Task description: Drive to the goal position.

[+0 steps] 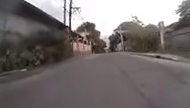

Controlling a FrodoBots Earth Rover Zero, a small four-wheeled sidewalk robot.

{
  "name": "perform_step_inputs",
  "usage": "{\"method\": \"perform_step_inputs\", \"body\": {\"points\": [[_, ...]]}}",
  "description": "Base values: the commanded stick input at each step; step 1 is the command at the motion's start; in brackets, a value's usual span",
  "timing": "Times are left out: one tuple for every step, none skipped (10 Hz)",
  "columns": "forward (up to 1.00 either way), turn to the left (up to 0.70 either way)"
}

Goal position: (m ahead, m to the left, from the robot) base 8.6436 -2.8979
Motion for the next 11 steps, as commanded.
{"method": "perform_step_inputs", "body": {"points": [[1.00, 0.00], [1.00, 0.00], [1.00, 0.00], [1.00, 0.00], [1.00, 0.00], [1.00, 0.00], [1.00, 0.00], [1.00, 0.00], [1.00, 0.00], [1.00, 0.00], [1.00, 0.00]]}}
